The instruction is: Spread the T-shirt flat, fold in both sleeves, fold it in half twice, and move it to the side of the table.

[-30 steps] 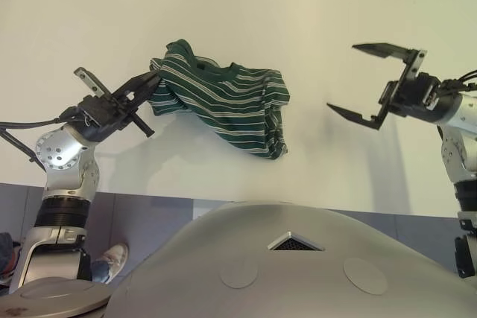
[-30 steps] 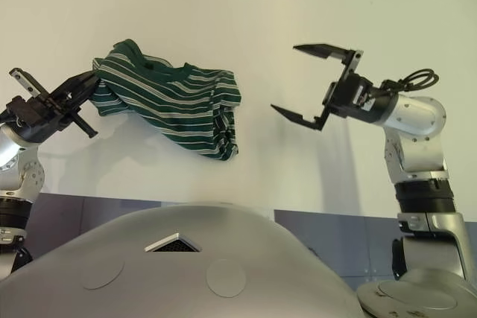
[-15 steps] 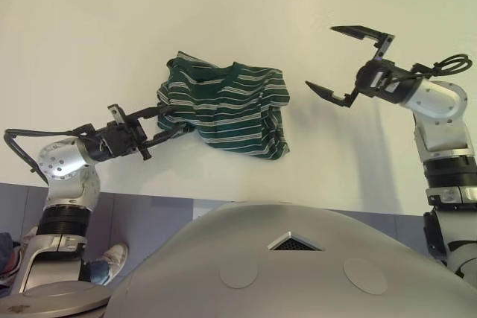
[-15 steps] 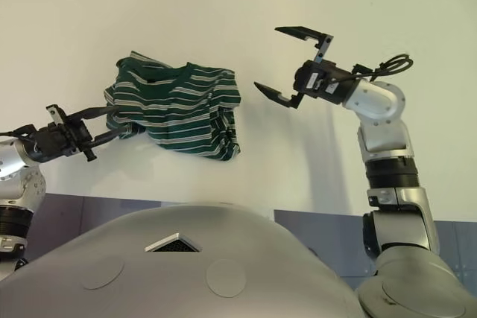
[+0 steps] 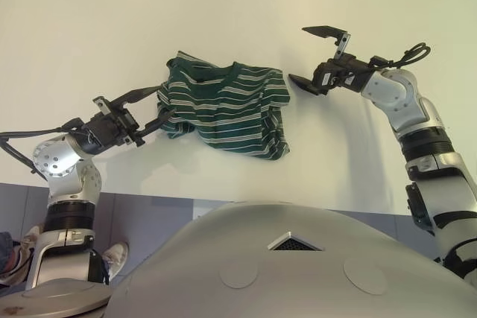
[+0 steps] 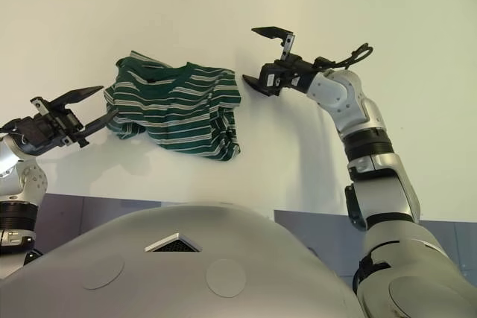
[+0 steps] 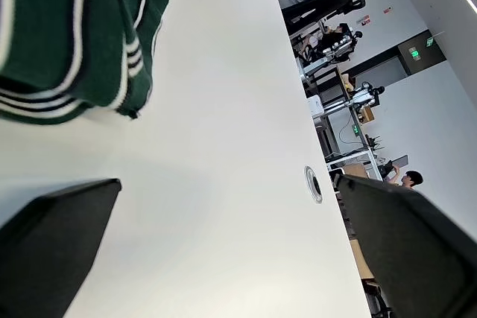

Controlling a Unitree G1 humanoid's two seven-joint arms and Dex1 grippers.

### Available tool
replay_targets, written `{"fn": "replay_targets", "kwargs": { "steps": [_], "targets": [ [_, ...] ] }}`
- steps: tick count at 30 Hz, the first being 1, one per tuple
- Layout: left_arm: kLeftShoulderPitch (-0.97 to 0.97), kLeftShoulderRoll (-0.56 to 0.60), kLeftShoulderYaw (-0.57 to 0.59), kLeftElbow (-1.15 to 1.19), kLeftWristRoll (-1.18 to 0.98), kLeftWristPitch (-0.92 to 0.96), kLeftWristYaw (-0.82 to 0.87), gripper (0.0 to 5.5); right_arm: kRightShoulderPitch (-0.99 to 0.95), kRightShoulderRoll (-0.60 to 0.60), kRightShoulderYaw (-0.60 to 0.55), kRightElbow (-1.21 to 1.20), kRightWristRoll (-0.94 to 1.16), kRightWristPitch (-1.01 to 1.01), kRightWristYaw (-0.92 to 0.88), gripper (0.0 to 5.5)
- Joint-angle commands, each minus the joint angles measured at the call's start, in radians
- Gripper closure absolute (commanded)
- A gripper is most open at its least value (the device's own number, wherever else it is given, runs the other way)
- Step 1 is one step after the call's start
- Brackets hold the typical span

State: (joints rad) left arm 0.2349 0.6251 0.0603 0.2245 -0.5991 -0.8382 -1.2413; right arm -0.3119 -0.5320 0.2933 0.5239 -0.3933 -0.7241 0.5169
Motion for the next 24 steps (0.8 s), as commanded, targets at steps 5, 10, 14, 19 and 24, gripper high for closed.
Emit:
{"fn": "replay_targets", "kwargs": {
  "steps": [5,10,14,19,24],
  "targets": [
    [-0.013,-0.025,0.014,0.001,0.011,0.010,-0.018,3.28,-0.013,0.040,0.037,-0.033,0.048,-0.023,0.013,0.31],
    [-0.020,-0.034,0.019,-0.007,0.032,0.019,-0.005,3.28,0.002,0.041,0.044,-0.099,0.077,-0.013,0.030,1.20],
    [-0.021,-0.039,0.015,-0.009,0.042,0.021,-0.005,3.28,-0.003,0.043,0.039,-0.092,0.092,-0.006,0.024,1.92],
    [-0.015,-0.040,0.016,-0.018,0.044,0.024,-0.003,3.28,-0.003,0.043,0.045,-0.083,0.079,-0.004,0.016,2.94],
    [-0.013,-0.041,0.016,-0.023,0.055,0.024,0.006,3.28,0.004,0.044,0.063,-0.073,0.061,-0.010,0.018,3.90]
  ]
}}
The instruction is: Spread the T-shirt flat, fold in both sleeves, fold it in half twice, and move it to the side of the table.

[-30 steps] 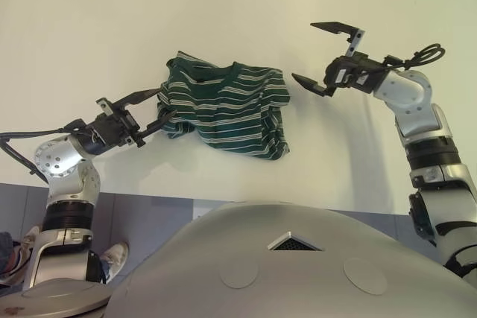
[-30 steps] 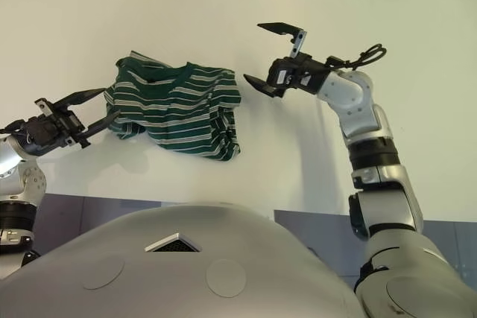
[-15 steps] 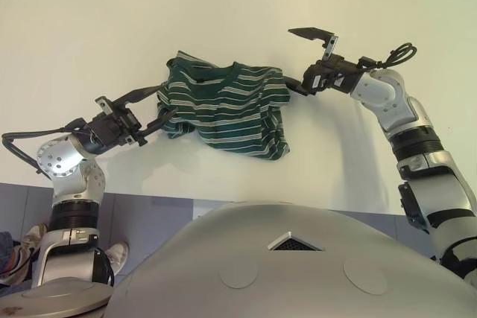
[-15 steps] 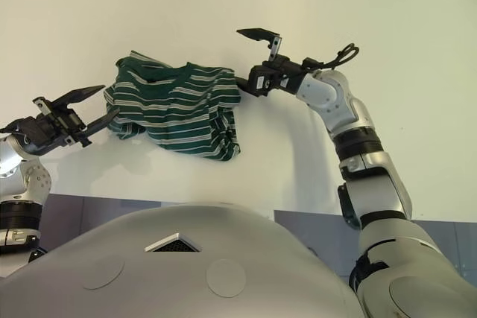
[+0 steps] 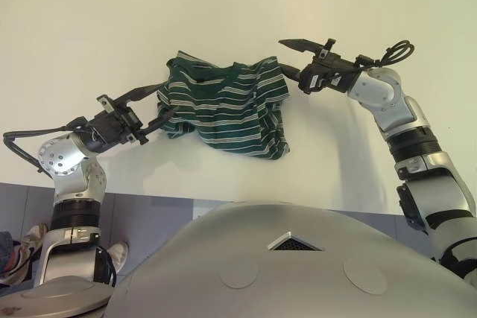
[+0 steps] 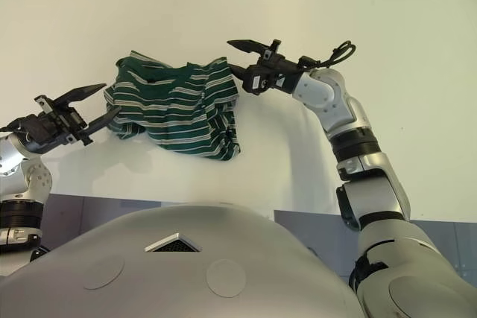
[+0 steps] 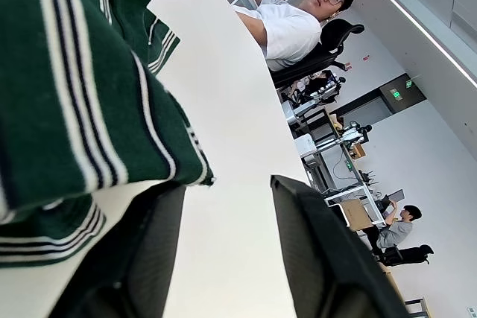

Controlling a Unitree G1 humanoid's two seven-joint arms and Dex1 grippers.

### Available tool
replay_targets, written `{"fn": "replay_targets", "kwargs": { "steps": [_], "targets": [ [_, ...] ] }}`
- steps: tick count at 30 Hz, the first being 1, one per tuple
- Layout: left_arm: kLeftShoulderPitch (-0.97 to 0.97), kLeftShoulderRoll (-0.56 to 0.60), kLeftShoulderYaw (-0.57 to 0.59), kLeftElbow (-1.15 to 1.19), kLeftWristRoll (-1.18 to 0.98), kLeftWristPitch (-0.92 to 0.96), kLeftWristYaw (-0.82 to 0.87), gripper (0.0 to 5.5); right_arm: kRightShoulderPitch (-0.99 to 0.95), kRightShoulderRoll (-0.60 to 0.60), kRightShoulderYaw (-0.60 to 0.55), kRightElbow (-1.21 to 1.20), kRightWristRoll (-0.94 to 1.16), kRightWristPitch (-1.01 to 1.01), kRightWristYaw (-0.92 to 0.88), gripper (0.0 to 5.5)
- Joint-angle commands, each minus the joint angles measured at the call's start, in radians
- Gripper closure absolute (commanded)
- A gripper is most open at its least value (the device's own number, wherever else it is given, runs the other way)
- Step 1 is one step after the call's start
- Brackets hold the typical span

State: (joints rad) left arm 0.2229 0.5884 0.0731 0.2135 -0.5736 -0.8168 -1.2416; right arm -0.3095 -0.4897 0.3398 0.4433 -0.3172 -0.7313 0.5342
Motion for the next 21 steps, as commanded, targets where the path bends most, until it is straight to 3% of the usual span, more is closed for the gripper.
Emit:
{"fn": "replay_targets", "kwargs": {
  "steps": [1,8,21],
  "targets": [
    [-0.002,-0.005,0.003,-0.012,0.034,0.003,0.009,3.28,0.005,0.003,0.024,0.005,-0.017,-0.004,0.004,4.06],
    [-0.008,-0.013,0.000,-0.014,0.068,0.009,0.039,3.28,0.032,-0.008,0.071,-0.002,-0.042,-0.018,0.014,5.48],
    [-0.008,-0.018,0.004,-0.032,0.064,0.023,0.054,3.28,0.021,-0.028,0.026,-0.033,0.011,-0.013,0.010,5.48]
  ]
}}
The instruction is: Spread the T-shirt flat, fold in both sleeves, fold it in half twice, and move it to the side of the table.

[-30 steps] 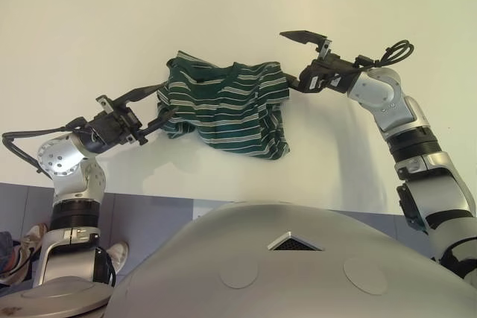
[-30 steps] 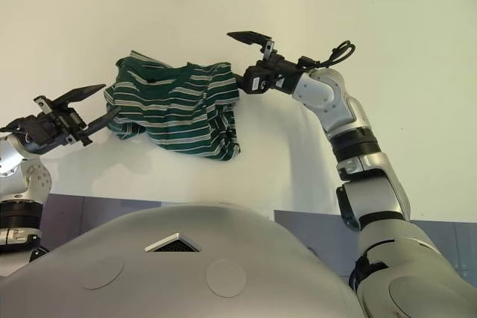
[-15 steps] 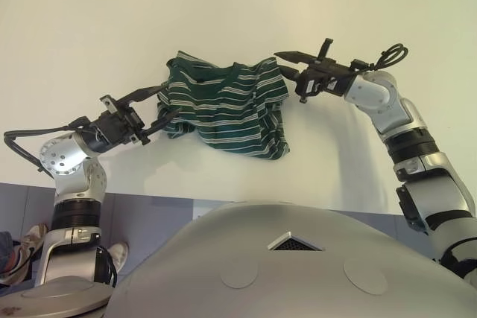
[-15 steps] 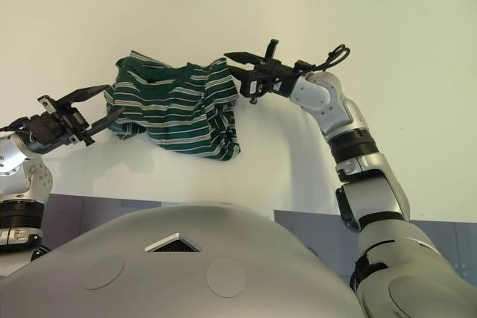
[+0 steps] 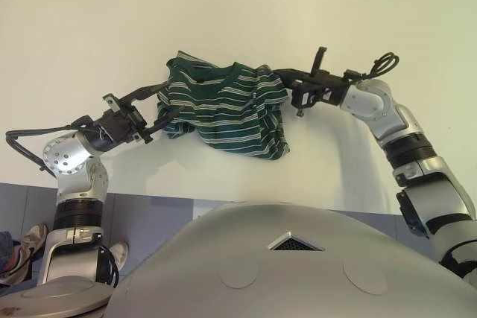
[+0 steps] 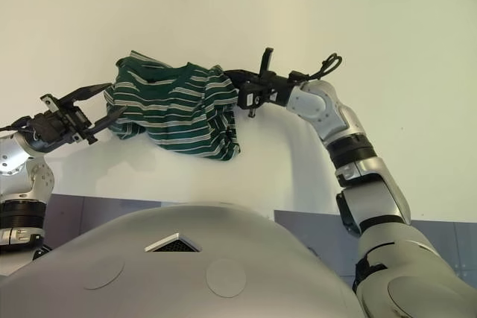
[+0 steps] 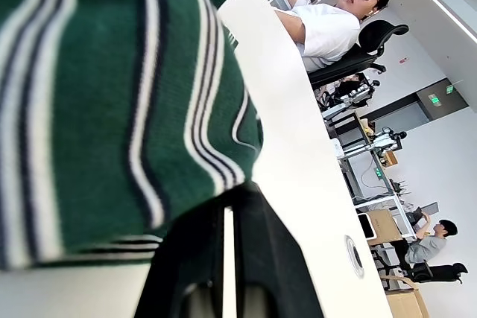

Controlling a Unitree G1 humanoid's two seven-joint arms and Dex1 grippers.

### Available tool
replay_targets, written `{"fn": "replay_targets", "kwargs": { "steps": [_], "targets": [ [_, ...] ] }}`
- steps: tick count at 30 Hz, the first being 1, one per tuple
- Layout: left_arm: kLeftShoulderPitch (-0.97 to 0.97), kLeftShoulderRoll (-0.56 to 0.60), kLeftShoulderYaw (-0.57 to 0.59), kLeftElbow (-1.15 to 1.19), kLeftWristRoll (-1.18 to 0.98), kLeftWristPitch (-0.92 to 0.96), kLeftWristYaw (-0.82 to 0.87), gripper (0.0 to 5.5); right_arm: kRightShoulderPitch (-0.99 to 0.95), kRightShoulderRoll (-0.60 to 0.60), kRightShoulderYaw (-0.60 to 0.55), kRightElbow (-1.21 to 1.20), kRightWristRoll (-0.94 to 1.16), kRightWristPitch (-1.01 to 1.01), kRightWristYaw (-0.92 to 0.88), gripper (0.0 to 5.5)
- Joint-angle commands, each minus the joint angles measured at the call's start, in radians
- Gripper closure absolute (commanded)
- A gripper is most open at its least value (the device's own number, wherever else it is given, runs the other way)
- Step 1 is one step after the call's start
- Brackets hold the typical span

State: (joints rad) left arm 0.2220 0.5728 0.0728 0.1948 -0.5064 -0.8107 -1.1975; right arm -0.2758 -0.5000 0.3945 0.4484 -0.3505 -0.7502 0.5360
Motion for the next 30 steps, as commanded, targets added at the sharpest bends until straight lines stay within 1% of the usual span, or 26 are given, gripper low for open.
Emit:
{"fn": "replay_targets", "kwargs": {
  "steps": [1,5,9,13,14,17,20,22,24,26,30],
  "targets": [
    [-0.006,-0.002,0.006,-0.018,-0.009,0.020,0.009,3.28,-0.009,-0.027,-0.045,-0.067,0.084,0.013,0.025,5.48],
    [-0.001,-0.004,0.010,-0.028,-0.019,0.027,0.008,3.28,0.018,-0.060,-0.080,-0.187,0.232,0.055,0.104,5.48],
    [0.001,-0.007,0.014,-0.034,-0.020,0.032,0.005,3.28,0.065,-0.084,-0.091,-0.323,0.364,0.118,0.182,5.48],
    [-0.005,-0.011,0.021,-0.030,-0.021,0.037,0.010,3.28,0.135,-0.093,-0.048,-0.446,0.437,0.163,0.259,5.48],
    [-0.017,-0.013,0.029,-0.027,-0.026,0.046,0.021,3.28,0.167,-0.107,-0.027,-0.505,0.482,0.183,0.296,5.48],
    [-0.050,-0.025,0.054,-0.010,-0.017,0.066,0.066,3.28,0.250,-0.157,0.024,-0.666,0.605,0.241,0.399,5.48],
    [-0.080,-0.040,0.069,0.014,0.001,0.071,0.106,3.28,0.346,-0.247,0.103,-0.782,0.704,0.278,0.553,5.48],
    [-0.092,-0.045,0.071,0.022,0.008,0.074,0.118,3.28,0.395,-0.292,0.152,-0.798,0.722,0.286,0.644,5.48],
    [-0.099,-0.049,0.072,0.025,0.012,0.074,0.126,3.28,0.428,-0.340,0.191,-0.766,0.714,0.285,0.742,5.48],
    [-0.108,-0.051,0.075,0.027,0.011,0.077,0.129,3.28,0.432,-0.361,0.210,-0.703,0.681,0.287,0.805,5.48],
    [-0.118,-0.059,0.075,0.024,0.009,0.083,0.133,3.28,0.398,-0.346,0.227,-0.543,0.533,0.253,0.817,5.48]
  ]
}}
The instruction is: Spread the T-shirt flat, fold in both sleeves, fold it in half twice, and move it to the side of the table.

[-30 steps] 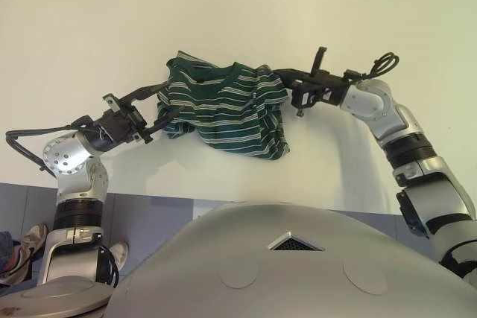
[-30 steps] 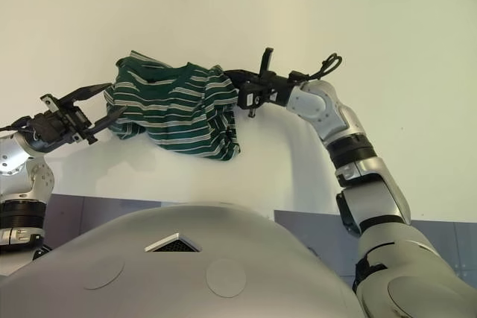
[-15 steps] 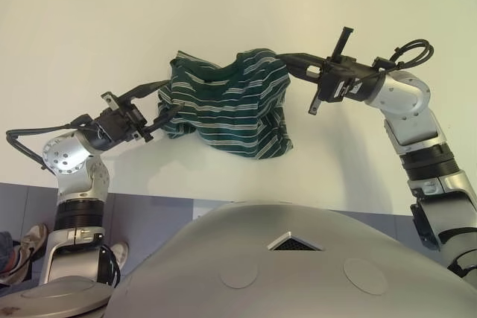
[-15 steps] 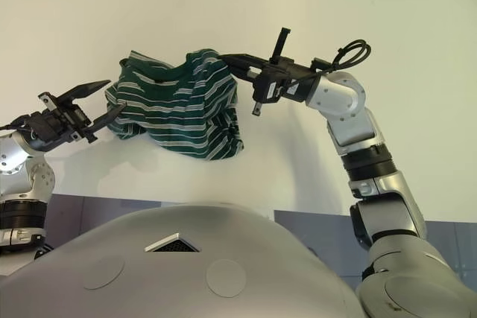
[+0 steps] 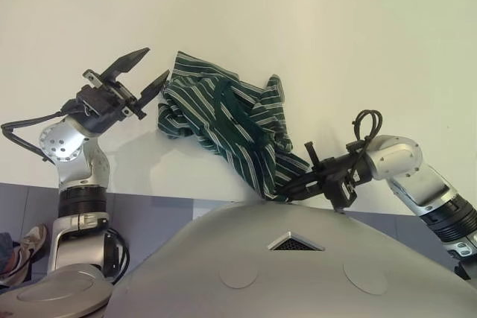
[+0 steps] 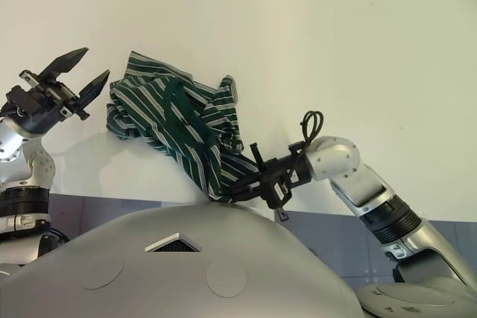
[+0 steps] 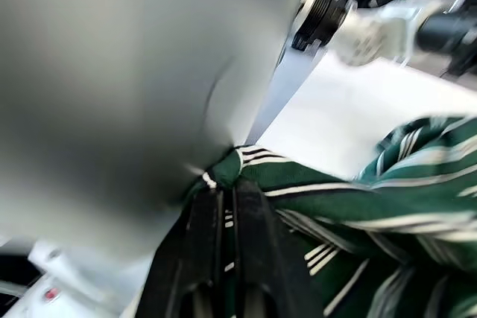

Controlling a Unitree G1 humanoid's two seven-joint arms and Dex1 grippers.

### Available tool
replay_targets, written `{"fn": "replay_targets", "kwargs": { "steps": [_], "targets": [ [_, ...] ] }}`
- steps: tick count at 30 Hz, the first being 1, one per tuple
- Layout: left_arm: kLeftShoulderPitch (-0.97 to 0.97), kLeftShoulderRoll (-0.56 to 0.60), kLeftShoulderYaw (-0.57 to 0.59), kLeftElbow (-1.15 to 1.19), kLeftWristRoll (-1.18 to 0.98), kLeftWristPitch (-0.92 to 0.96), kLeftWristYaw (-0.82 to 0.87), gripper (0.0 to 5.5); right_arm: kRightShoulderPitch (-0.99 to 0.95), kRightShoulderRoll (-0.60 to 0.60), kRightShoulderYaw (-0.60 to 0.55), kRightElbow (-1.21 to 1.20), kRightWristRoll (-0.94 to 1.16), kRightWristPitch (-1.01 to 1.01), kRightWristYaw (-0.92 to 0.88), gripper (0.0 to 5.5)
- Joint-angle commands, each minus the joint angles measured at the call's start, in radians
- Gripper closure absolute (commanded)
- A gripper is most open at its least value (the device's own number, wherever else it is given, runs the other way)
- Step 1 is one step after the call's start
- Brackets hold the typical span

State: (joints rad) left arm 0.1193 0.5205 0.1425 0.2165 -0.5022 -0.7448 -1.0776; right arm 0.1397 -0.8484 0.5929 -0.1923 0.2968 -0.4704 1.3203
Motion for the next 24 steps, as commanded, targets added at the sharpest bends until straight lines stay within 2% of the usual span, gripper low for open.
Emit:
{"fn": "replay_targets", "kwargs": {
  "steps": [1,7,12,14,24],
  "targets": [
    [-0.016,-0.010,0.003,0.003,0.010,0.016,0.014,3.28,-0.025,0.009,0.028,0.130,-0.158,-0.042,0.020,5.48],
    [-0.013,-0.016,-0.001,-0.004,0.014,0.021,0.018,3.28,-0.024,0.010,0.030,0.177,-0.238,-0.066,-0.001,5.48],
    [-0.024,-0.025,-0.006,0.006,0.047,0.014,0.041,3.28,-0.030,-0.024,0.036,0.255,-0.419,-0.110,-0.063,5.48],
    [-0.024,-0.026,-0.007,0.007,0.051,0.013,0.044,3.28,-0.024,-0.047,0.012,0.238,-0.396,-0.113,-0.073,4.98],
    [-0.022,-0.033,-0.004,0.005,0.045,0.013,0.045,3.28,-0.009,-0.101,-0.095,0.148,-0.209,-0.087,-0.113,3.33]
  ]
}}
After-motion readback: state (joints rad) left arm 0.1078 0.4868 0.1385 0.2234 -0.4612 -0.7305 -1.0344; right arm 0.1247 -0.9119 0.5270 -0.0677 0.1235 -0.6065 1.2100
